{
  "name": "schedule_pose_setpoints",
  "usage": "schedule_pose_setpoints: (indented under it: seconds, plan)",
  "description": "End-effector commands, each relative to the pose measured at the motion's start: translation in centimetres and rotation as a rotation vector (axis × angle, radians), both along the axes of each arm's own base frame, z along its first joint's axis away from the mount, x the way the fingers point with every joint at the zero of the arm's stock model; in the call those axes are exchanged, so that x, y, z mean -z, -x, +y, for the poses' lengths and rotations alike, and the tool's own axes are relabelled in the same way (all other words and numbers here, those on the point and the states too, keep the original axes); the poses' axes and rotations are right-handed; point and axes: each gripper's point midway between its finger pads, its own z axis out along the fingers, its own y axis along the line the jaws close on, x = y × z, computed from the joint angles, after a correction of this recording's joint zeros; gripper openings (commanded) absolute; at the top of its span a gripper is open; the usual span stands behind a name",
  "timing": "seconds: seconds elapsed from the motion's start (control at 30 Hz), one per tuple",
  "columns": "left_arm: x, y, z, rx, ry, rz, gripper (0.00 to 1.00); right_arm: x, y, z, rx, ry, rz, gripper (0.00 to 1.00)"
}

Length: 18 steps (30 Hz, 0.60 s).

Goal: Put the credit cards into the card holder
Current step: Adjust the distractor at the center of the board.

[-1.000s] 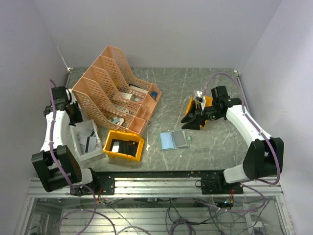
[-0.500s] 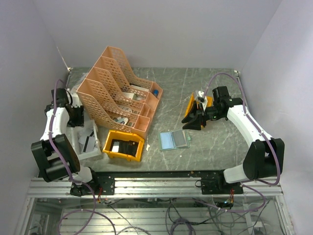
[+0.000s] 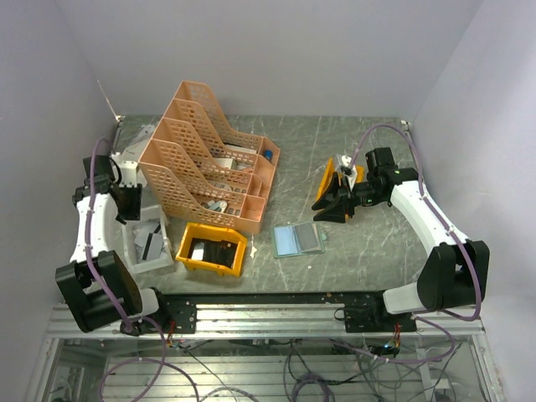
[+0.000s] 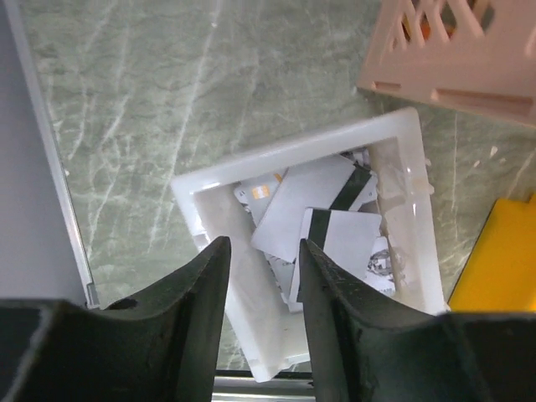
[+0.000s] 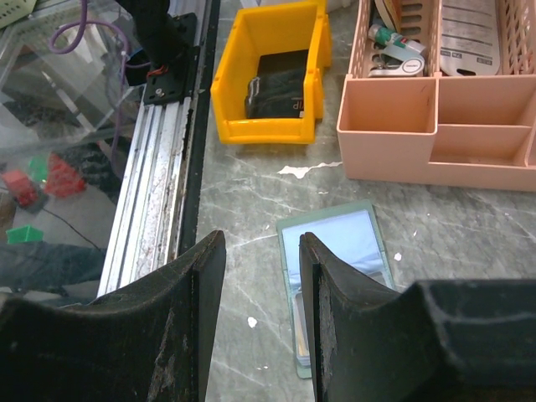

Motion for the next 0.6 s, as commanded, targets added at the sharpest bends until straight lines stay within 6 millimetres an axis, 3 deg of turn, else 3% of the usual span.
schedule_pose_setpoints:
  seconds: [0.0, 0.07, 0.17, 0.23, 0.33, 0.43, 0.57]
  plan:
    - [-2.8, -2.7, 0.5, -0.14, 0.095, -0.105, 0.42, -1.6, 0.1, -0.1, -0.006, -0.028, -0.05, 0.41]
    - [-3.0, -3.3, 0.2, -0.237, 0.2, -0.108, 0.27, -1.6, 0.1, -0.1, -0.005, -0.027, -0.053, 0.41]
    - [-3.1, -3.6, -1.9, -0.305, 0.335, -0.126, 0.15, -1.7, 0.0, -0.3, 0.003, -0.032, -0.055, 0.41]
    - [-4.4, -3.6, -2.4, -0.376, 0.36, -0.175, 0.18, -1.7, 0.0, -0.5, 0.008, -0.036, -0.053, 0.41]
    - [-5.7, -3.1, -2.1, -0.464, 0.359, -0.234, 0.32, -1.9, 0.0, -0.6, 0.009, -0.043, -0.053, 0.41]
    - [-5.1, -2.6, -2.0, -0.501, 0.358, -0.198, 0.38, -1.9, 0.0, -0.6, 0.008, -0.045, -0.052, 0.41]
    - [-2.8, -2.4, -1.6, -0.567, 0.371, -0.122, 0.36, -1.8, -0.1, -0.6, 0.01, -0.043, -0.051, 0.41]
